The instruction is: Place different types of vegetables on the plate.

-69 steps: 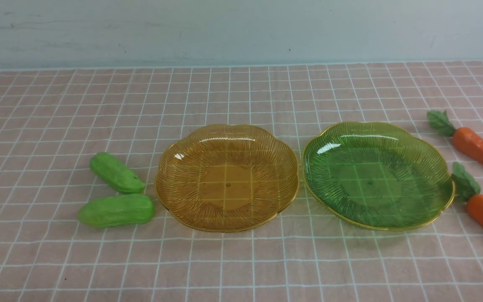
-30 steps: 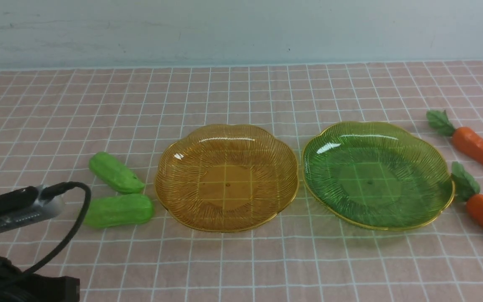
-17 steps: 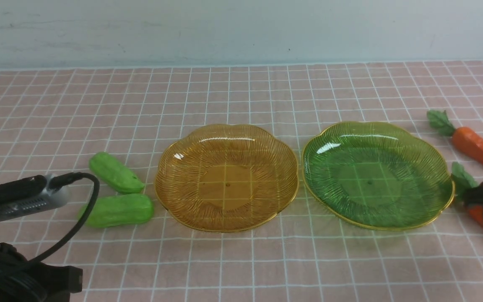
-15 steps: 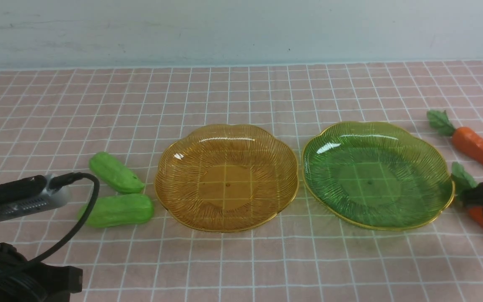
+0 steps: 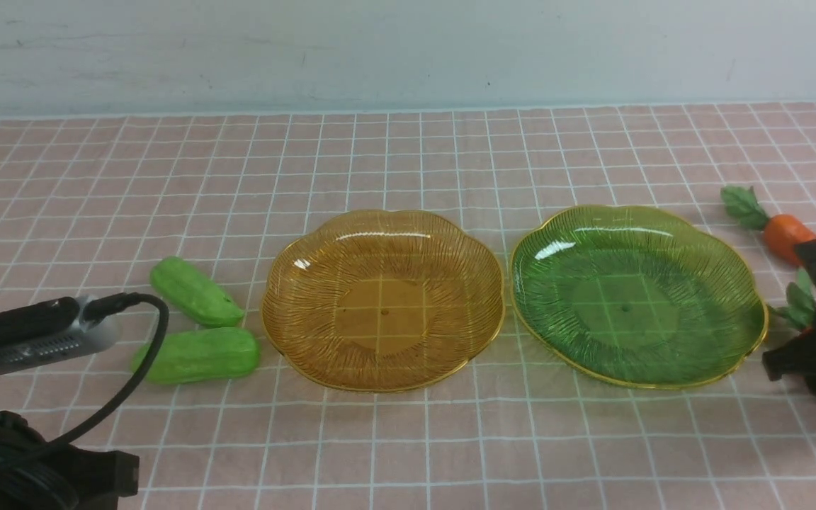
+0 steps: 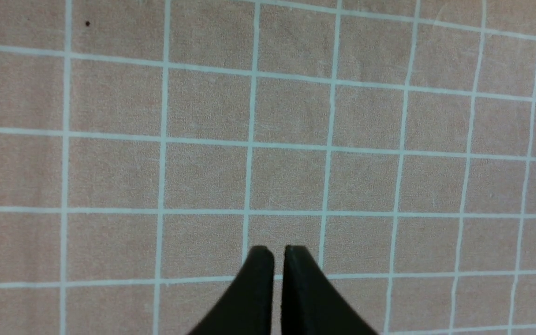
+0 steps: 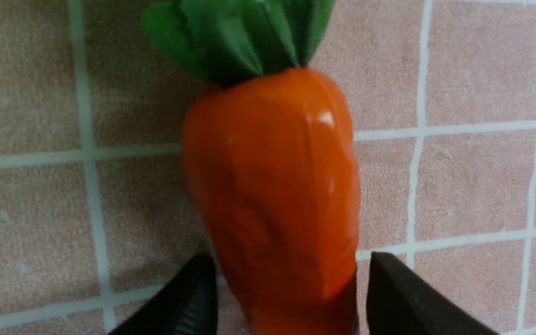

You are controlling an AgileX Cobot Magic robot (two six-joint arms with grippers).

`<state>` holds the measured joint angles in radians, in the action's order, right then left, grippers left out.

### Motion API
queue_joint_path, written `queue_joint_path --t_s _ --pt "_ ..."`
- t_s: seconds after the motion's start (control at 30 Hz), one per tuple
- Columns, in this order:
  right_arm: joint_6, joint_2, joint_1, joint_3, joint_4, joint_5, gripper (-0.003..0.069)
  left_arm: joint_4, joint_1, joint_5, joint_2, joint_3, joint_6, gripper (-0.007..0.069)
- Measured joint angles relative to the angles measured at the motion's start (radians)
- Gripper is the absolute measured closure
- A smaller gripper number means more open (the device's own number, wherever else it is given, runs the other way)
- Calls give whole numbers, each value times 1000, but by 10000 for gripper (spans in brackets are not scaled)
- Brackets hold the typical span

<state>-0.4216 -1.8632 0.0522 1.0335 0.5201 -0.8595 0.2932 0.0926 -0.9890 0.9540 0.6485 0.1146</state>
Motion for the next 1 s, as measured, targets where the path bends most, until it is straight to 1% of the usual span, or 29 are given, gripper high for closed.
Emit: queue_joint_path --t_s 0.07,0.17,0.23,0.3,0.37,0.47,0.53,0.6,0.73,0.77,0.8,0.87,0.9,0.93,0.97,1.0 --pt "0 -5 0 18 0 -41 385 0 0 -5 0 0 0 607" --pt "8 16 0 107 -17 -159 394 0 0 -22 0 0 0 607" --pt "40 45 0 196 -102 -218 394 0 0 -24 0 0 0 607" --pt "88 71 0 277 -215 -235 394 0 0 -33 0 0 0 607" --pt "153 83 3 337 -387 -217 394 0 0 -51 0 0 0 607" --pt "262 76 33 356 -568 -126 394 0 0 -51 0 0 0 607" --pt "314 58 63 358 -647 -91 394 0 0 -51 0 0 0 607" --pt "348 36 91 358 -690 -62 394 0 0 -51 0 0 0 607" --pt "382 -26 139 358 -732 -8 391 0 0 -51 0 0 0 607" --pt "387 -38 143 358 -732 2 375 0 0 -51 0 0 0 607" --pt "393 -50 143 358 -728 14 336 0 0 -51 0 0 0 606" --pt "404 -57 143 361 -689 20 236 0 0 -51 0 0 0 603" --pt "405 -58 141 367 -663 21 193 0 0 -51 0 0 0 599" --pt "405 -59 135 380 -621 20 130 0 0 -51 0 0 0 594" --pt "400 -60 125 393 -573 20 92 0 0 -51 0 0 0 593" --pt "391 -60 114 406 -534 20 68 0 0 -51 0 0 0 593"
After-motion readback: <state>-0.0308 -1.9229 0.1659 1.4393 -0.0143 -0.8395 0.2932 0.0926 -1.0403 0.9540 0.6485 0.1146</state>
